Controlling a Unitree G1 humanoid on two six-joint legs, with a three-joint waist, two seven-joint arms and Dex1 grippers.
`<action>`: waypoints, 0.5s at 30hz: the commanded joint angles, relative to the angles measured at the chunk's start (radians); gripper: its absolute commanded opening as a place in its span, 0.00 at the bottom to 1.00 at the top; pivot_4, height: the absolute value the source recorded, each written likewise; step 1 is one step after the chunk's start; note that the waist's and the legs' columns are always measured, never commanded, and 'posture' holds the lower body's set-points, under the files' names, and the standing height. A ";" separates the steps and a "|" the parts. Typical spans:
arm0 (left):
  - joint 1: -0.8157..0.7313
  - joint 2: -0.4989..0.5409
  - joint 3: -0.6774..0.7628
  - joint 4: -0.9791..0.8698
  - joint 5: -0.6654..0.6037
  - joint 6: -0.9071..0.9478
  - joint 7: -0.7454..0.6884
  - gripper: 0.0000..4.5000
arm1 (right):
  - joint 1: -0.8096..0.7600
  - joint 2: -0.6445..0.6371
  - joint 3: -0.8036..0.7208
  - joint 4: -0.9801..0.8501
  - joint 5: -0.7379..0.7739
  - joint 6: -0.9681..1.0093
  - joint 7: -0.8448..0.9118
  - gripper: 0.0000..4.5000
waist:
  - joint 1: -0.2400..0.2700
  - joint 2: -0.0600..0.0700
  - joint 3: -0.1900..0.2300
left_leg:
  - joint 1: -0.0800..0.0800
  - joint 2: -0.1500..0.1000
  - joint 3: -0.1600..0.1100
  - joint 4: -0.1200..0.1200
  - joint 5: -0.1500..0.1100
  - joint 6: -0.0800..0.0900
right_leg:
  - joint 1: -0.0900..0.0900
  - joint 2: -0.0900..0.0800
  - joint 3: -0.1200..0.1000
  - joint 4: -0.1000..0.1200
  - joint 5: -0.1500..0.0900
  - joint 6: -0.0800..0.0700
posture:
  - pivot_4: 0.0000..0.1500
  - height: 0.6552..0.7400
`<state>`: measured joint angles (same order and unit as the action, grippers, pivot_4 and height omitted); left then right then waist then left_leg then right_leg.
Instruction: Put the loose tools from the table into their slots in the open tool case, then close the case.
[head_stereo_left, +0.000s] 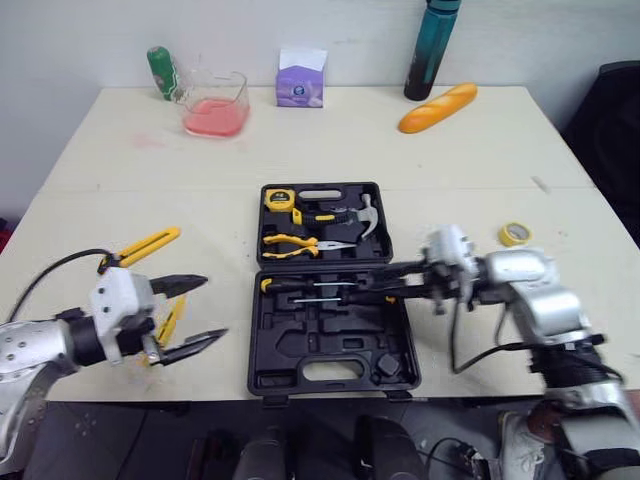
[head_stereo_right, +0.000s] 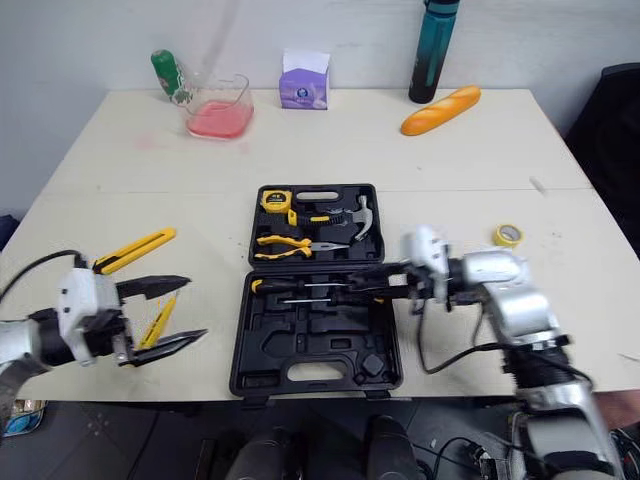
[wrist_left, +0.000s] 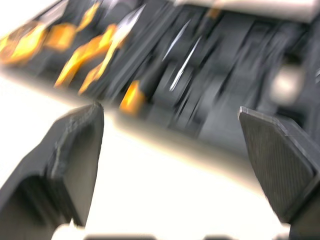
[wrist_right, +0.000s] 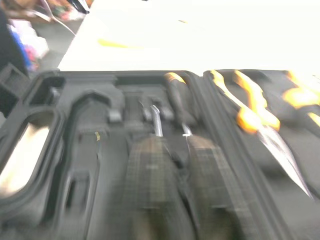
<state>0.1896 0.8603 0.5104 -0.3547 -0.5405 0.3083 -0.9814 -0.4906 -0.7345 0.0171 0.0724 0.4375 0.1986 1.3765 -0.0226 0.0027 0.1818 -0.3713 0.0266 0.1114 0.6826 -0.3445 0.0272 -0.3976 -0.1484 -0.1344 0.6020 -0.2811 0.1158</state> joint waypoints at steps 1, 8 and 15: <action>0.041 0.019 0.142 0.089 0.027 -0.053 -0.022 1.00 | 0.043 -0.082 -0.120 -0.032 0.036 -0.008 0.008 0.66 | -0.001 0.000 0.000 | 0.000 0.000 0.000 0.000 -0.001 0.000 | 0.000 0.000 0.000 0.000 0.000 0.000 | 1.00 1.00; 0.131 0.019 0.340 0.318 0.088 -0.149 -0.029 1.00 | 0.127 -0.261 -0.285 0.165 -0.055 -0.172 -0.014 0.99 | -0.006 -0.001 0.001 | 0.002 0.001 0.006 0.000 -0.002 0.000 | -0.002 0.000 0.002 0.000 0.000 0.000 | 1.00 1.00; 0.171 0.004 0.467 0.603 0.112 -0.276 0.022 1.00 | 0.172 -0.389 -0.421 0.506 -0.118 -0.351 -0.073 0.99 | -0.006 -0.001 0.001 | 0.000 0.002 0.012 -0.001 -0.003 -0.001 | -0.011 -0.001 0.006 0.004 -0.002 -0.004 | 1.00 1.00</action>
<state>0.3448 0.8646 0.9363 0.2196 -0.4408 0.0743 -0.9673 -0.3286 -1.0883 -0.3591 0.5253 0.3302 -0.1028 1.3016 -0.0288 0.0015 0.1829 -0.3713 0.0291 0.1236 0.6821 -0.3476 0.0260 -0.4089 -0.1492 -0.1286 0.6056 -0.2833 0.1120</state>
